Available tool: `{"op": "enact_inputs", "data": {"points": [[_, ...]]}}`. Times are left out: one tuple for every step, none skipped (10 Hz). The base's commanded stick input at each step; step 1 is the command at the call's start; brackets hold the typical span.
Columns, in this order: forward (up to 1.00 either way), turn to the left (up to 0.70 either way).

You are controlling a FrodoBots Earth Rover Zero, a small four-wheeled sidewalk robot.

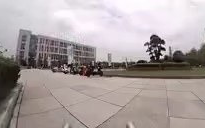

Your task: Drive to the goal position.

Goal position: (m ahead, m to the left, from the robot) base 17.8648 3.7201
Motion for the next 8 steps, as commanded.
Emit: {"op": "enact_inputs", "data": {"points": [[0.03,0.0],[0.03,0.0],[0.03,0.0],[0.03,0.0],[0.03,0.0],[0.12,0.0],[0.4,0.02],[0.44,0.12]]}}
